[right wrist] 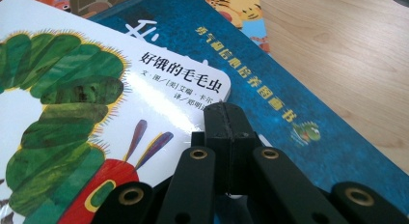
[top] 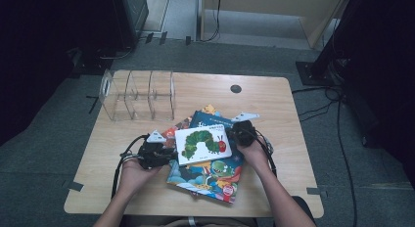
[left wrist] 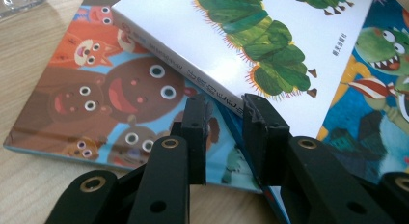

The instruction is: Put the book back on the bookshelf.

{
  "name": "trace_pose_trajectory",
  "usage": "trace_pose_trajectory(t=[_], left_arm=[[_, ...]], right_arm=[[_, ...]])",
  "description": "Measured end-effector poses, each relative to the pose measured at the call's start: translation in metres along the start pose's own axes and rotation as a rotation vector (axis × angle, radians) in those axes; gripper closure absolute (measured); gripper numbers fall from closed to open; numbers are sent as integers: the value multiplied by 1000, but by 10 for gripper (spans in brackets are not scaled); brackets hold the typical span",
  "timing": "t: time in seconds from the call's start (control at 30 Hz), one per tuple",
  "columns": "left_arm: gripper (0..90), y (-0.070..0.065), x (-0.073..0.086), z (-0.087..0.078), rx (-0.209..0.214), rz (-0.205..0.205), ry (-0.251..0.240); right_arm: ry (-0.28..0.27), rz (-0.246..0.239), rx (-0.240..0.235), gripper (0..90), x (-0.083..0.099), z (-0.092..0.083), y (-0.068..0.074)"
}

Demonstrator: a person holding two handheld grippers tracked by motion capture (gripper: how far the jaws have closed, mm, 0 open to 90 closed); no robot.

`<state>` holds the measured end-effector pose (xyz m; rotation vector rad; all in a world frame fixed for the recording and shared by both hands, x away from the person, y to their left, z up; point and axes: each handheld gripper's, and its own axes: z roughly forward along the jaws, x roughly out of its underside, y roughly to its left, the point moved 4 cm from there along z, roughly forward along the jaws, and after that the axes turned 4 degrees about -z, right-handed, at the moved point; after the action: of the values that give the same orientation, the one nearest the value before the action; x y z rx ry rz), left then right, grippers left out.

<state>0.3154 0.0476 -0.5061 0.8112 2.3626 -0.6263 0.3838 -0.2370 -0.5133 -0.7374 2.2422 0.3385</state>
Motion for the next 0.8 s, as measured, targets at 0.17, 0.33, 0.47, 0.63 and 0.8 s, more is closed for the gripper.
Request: trace_pose_trajectory(t=[0.17, 0.33, 0.47, 0.63, 0.8], left_arm=[[678, 0, 7, -6, -3, -15, -4], [591, 2, 9, -10, -4, -27, -17], [541, 5, 12, -13, -24, -18, -28], [508, 12, 13, -20, -41, -6, -42], [540, 24, 7, -22, -29, 0, -46]], right_arm=[[7, -15, -25, 900, -8, 8, 5], [5, -43, -44, 900, -14, 14, 10], [0, -47, -61, 900, -16, 17, 12], [-6, -42, -94, 900, -19, 20, 14], [0, -18, -97, 900, -15, 16, 11]])
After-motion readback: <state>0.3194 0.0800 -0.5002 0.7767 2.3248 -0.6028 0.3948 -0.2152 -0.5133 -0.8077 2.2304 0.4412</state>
